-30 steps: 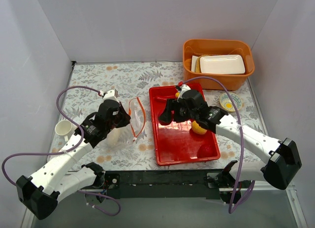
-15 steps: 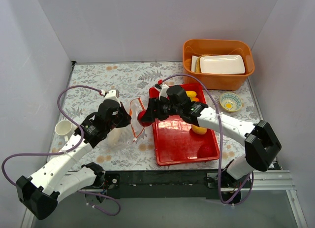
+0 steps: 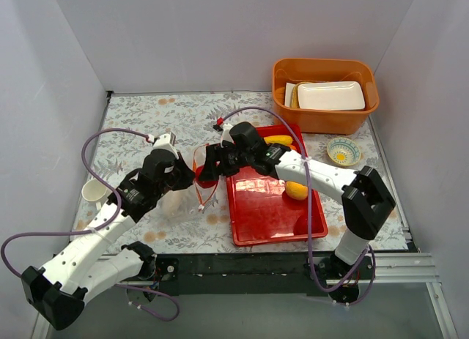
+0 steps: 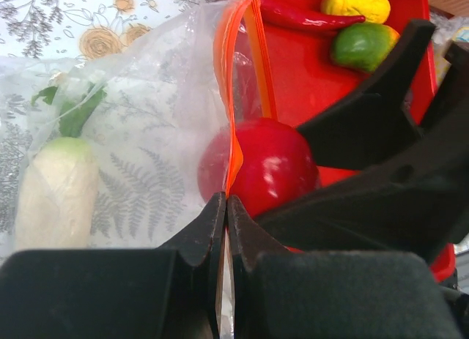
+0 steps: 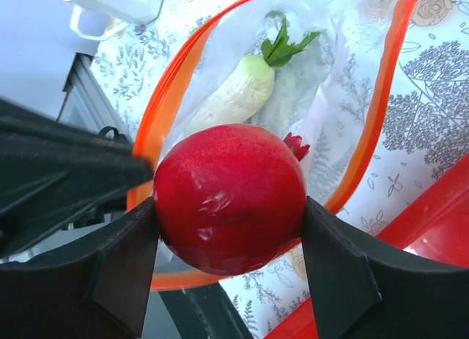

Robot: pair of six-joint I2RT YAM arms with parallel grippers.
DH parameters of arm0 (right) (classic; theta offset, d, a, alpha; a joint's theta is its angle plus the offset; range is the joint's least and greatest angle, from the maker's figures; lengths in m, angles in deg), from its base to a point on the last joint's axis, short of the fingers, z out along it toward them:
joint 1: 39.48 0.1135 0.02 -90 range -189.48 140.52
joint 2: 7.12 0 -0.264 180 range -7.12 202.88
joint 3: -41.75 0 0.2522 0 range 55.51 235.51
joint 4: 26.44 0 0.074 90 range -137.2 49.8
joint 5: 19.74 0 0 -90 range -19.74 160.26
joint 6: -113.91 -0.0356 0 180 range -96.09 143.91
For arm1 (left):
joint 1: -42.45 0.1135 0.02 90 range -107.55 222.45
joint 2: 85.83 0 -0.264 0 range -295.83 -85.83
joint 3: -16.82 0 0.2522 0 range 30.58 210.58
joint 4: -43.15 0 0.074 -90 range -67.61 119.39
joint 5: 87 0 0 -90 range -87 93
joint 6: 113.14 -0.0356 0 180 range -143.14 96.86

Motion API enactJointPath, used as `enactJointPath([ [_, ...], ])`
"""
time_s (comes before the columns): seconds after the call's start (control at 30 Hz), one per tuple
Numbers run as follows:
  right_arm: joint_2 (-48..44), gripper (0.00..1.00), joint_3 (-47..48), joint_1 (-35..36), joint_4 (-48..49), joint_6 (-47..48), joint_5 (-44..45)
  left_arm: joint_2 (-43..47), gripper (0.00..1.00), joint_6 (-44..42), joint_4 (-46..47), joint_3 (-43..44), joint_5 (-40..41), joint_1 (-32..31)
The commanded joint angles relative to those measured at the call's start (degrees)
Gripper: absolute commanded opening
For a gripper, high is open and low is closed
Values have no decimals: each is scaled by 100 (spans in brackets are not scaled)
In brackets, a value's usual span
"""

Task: Place the food in the zip-top bag and seal the zipper
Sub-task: Place the fake fruit in the zipper food storage bag.

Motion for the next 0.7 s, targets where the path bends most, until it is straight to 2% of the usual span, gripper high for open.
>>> enactJointPath([
  [0.0, 249, 65, 643, 107, -597, 353, 296, 222, 0, 84, 84, -6, 20, -13],
  [0.2, 92, 97, 846, 125, -837, 555, 735, 284, 0, 137, -30, 46, 248, -13],
  [0.4, -514, 98, 653, 125, -916, 678, 1245, 284, 0, 207, -118, 81, 441, -13],
  [0.57, -1006, 98, 319, 107, -1162, 521, 2104, 311, 0, 225, -188, 196, 643, -13],
  [0.67, -990, 98, 117, 107, -1188, 380, 2020, 293, 0, 207, -197, 240, 661, -13],
])
